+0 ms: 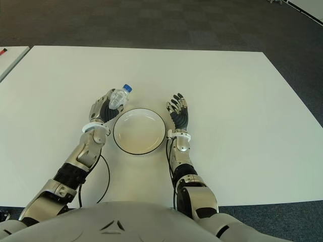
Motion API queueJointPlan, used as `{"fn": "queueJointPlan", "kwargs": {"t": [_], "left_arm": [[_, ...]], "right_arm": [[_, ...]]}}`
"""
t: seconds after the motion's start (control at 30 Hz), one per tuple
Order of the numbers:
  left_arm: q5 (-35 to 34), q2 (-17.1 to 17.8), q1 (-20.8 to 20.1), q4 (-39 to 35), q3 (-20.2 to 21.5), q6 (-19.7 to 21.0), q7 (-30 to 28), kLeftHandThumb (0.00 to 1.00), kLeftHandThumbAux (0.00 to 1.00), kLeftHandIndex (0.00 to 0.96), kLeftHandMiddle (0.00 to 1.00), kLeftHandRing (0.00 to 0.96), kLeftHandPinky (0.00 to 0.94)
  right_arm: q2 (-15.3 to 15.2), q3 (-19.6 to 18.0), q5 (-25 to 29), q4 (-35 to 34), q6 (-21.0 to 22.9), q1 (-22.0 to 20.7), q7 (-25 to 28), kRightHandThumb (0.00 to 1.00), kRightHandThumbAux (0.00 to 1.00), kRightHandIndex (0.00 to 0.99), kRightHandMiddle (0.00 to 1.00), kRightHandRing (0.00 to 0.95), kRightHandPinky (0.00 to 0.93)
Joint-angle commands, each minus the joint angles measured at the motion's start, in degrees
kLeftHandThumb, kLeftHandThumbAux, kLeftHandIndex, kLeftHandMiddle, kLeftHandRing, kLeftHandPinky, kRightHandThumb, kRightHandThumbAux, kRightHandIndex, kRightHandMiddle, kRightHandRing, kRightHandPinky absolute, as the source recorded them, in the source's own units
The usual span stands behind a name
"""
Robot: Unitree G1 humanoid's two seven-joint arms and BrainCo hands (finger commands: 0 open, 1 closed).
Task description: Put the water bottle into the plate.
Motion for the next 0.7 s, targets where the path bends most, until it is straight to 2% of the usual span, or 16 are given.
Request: {"fn": "queueJointPlan", "kwargs": {"t": [0.03, 0.47, 0.7], "left_arm": [[-0.09, -0.72, 0.79, -4.40, 1.27, 1.32, -0.49, 0.951, 0.650, 0.387, 0.507, 0.524, 0.823], [0.61, -1.30, 3.66, -11.73, 2.32, -1.01, 1.08, 0.952, 0.649, 0.390, 0.510, 0.525, 0.816], [1.97, -1.64, 5.54, -17.94, 2.17, 1.38, -0.68, 0.952, 0.648, 0.391, 0.511, 0.525, 0.819]], "right_arm": [[2.45, -0.35, 0.24, 2.30, 3.03, 3.48, -0.25, 0.047, 0.764, 0.117, 0.191, 0.197, 0.224], [2.35, -0.36, 0.14, 2.57, 3.36, 3.39, -0.11, 0.040, 0.773, 0.117, 0.190, 0.197, 0.226], [2.28, -0.28, -0.07, 2.83, 3.11, 3.38, -0.11, 0.044, 0.783, 0.112, 0.191, 0.198, 0.226]]}}
